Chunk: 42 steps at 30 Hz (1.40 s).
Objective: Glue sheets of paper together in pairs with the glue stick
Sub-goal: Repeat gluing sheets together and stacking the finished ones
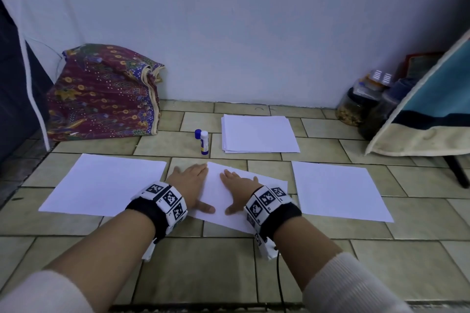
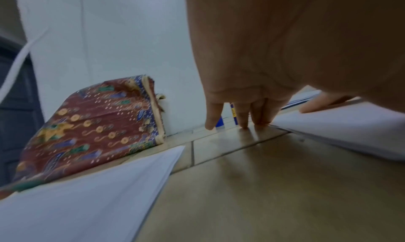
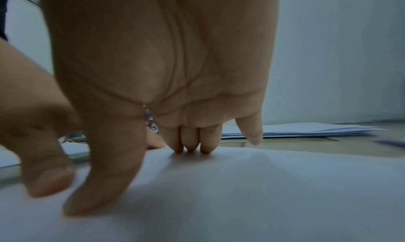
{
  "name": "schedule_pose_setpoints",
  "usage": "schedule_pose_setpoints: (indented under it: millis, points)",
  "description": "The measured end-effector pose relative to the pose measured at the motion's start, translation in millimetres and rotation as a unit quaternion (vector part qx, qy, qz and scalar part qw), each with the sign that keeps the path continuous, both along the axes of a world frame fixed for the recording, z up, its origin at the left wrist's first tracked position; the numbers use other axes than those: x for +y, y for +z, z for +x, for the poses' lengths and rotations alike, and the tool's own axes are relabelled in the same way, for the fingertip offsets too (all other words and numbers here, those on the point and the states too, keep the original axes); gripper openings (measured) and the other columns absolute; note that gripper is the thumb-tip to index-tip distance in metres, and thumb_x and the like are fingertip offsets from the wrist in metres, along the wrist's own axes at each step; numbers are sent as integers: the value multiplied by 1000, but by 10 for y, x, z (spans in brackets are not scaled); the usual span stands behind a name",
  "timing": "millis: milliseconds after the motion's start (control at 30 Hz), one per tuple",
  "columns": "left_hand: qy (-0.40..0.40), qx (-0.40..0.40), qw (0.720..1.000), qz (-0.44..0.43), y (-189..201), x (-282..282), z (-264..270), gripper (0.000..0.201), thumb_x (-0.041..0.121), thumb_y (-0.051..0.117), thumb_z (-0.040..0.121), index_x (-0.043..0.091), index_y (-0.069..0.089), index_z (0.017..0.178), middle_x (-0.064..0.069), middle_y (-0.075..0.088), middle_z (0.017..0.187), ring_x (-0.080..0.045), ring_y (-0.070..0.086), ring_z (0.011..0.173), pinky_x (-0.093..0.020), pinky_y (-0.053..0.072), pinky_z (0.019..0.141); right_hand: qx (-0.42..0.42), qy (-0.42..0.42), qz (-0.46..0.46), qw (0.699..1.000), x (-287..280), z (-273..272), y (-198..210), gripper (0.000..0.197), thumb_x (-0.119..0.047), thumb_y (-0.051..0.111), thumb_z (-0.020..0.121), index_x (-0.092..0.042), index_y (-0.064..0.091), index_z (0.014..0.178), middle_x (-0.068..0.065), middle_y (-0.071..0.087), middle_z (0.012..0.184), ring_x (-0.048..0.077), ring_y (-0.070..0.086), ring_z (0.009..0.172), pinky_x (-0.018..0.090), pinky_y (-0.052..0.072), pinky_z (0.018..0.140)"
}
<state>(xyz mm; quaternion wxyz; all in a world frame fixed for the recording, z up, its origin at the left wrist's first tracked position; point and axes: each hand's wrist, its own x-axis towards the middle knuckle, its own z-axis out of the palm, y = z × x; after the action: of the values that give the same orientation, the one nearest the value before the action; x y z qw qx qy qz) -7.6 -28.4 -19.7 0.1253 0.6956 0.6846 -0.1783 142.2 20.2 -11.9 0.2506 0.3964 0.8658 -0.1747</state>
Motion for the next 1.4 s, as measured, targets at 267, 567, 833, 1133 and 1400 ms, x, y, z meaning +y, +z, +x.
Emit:
schedule_pose_setpoints:
  millis: [267, 567, 833, 1133, 1400]
  points:
    - [8, 8, 1000, 5, -87, 41, 109, 123, 77, 54, 73, 1, -4, 151, -10, -7, 161, -21, -7, 148, -51, 12, 117, -4, 24, 8, 1000, 32, 1, 53, 103, -22, 72, 82, -9, -3, 151, 4, -6, 160, 21, 2, 147, 54, 13, 116]
    - [13, -4, 999, -41, -73, 29, 12, 121, 77, 50, 76, 7, -14, 151, -3, -18, 160, -14, -15, 147, -56, 6, 117, -13, 8, 6, 1000, 139, 321, 52, 91, -36, 60, 91, -25, -6, 152, -7, -8, 159, 20, 18, 145, 54, 8, 117]
    - [7, -59, 996, -67, -114, 19, -107, 126, 74, 58, 73, 13, -19, 150, 3, -25, 157, -13, -19, 146, -55, 2, 117, -74, -21, 0, 997, 341, 891, 122, 101, -39, 63, 88, -22, -14, 150, -7, -14, 159, 14, 5, 147, 56, 6, 115]
    - [-16, -70, 991, -116, -13, 36, -190, 139, 62, 75, 66, 14, -27, 147, 4, -31, 155, -14, -26, 143, -55, 0, 118, -64, -47, -7, 997, 302, 930, 146, 106, -39, 66, 86, -17, -16, 150, -5, -15, 159, 14, -6, 147, 58, 4, 113]
    - [-11, -68, 991, -111, -46, 12, -180, 140, 62, 75, 67, 11, -28, 146, 1, -34, 153, -15, -27, 143, -53, -3, 117, -56, -47, -8, 997, 301, 972, 97, 124, -41, 77, 74, -16, -19, 149, -5, -19, 158, 14, -10, 146, 57, 0, 115]
